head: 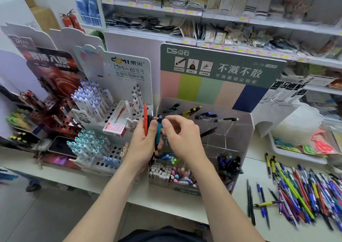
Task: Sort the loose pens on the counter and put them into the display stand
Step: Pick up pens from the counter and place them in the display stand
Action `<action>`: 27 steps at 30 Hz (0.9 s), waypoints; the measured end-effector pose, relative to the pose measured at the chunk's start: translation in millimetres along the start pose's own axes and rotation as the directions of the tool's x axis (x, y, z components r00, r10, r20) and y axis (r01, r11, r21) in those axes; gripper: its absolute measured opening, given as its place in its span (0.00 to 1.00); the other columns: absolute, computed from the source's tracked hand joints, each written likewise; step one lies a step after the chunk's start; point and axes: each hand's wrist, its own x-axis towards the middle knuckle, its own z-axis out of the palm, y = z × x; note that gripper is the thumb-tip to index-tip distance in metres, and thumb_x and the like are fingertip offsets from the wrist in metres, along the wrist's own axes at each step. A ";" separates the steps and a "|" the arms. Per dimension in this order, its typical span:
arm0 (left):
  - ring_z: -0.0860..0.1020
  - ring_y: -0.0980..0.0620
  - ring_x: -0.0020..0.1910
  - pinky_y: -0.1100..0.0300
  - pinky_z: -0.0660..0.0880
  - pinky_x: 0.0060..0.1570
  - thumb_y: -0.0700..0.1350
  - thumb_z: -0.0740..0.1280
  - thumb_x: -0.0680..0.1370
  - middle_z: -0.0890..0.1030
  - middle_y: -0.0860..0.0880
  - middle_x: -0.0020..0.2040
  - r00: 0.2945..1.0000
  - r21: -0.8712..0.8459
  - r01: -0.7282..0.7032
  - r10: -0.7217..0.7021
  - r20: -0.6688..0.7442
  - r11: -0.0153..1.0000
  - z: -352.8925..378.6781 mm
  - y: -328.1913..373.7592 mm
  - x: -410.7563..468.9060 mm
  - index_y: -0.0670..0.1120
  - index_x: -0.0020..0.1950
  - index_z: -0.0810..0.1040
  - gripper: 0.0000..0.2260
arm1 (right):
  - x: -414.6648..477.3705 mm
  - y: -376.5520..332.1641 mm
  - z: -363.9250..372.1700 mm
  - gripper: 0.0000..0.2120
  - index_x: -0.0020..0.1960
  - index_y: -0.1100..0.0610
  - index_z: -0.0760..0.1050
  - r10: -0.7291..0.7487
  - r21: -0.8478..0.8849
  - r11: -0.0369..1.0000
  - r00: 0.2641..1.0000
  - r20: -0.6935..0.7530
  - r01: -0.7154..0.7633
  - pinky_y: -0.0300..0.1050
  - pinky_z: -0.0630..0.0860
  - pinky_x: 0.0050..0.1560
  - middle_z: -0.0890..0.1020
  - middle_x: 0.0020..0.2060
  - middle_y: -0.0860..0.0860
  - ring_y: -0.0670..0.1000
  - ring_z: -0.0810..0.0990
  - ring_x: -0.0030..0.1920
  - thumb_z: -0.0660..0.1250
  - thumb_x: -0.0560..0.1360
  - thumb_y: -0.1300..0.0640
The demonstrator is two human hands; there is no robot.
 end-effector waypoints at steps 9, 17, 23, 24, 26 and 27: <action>0.75 0.46 0.26 0.56 0.71 0.23 0.53 0.60 0.88 0.78 0.44 0.35 0.993 0.021 0.049 -0.051 0.105 0.999 37.5 1.6 -4.7 0.44 0.55 0.72 0.12 | -21.1 23.2 -15.0 0.04 0.57 0.52 0.78 0.153 0.347 0.932 0.982 -0.106 -0.107 0.62 0.84 0.39 0.85 0.38 0.53 0.56 0.85 0.33 0.68 0.84 0.53; 0.71 0.52 0.30 0.59 0.67 0.25 0.58 0.58 0.88 0.78 0.46 0.42 0.986 -0.094 0.152 -0.158 -0.054 0.984 42.0 5.3 4.6 0.45 0.59 0.76 0.18 | 5.1 6.2 -45.1 0.10 0.66 0.57 0.69 -0.074 0.302 0.905 0.811 -0.581 0.299 0.47 0.84 0.50 0.86 0.50 0.51 0.53 0.87 0.48 0.65 0.85 0.61; 0.70 0.50 0.29 0.61 0.65 0.22 0.56 0.53 0.90 0.80 0.43 0.43 0.976 -0.200 0.209 -0.218 -0.026 0.957 36.7 10.2 5.3 0.42 0.61 0.72 0.18 | 70.1 16.1 -23.0 0.09 0.65 0.56 0.71 -0.436 -0.260 0.890 0.867 -0.242 0.375 0.53 0.79 0.46 0.84 0.44 0.52 0.55 0.82 0.44 0.64 0.85 0.59; 0.70 0.50 0.28 0.61 0.64 0.22 0.53 0.52 0.90 0.79 0.42 0.43 0.976 -0.224 0.211 -0.219 -0.011 0.951 35.5 10.1 4.9 0.43 0.60 0.71 0.15 | 77.1 21.1 -18.6 0.07 0.62 0.55 0.75 -0.465 -0.389 0.842 0.868 -0.174 0.373 0.56 0.77 0.49 0.85 0.44 0.53 0.59 0.82 0.47 0.65 0.85 0.58; 0.68 0.49 0.28 0.61 0.64 0.21 0.50 0.52 0.88 0.79 0.40 0.43 0.974 -0.269 0.226 -0.227 0.029 0.936 33.0 10.0 4.4 0.43 0.60 0.70 0.13 | 81.8 26.9 -16.2 0.06 0.57 0.54 0.82 -0.487 -0.551 0.752 0.868 -0.095 0.361 0.59 0.73 0.53 0.87 0.46 0.52 0.61 0.79 0.52 0.66 0.84 0.57; 0.68 0.49 0.28 0.61 0.64 0.21 0.49 0.52 0.87 0.79 0.40 0.44 0.972 -0.284 0.232 -0.229 0.045 0.930 32.2 10.5 4.2 0.42 0.60 0.70 0.13 | 79.5 28.4 -17.4 0.07 0.56 0.53 0.84 -0.503 -0.593 0.720 0.859 -0.091 0.359 0.58 0.71 0.53 0.87 0.48 0.50 0.61 0.78 0.54 0.67 0.84 0.56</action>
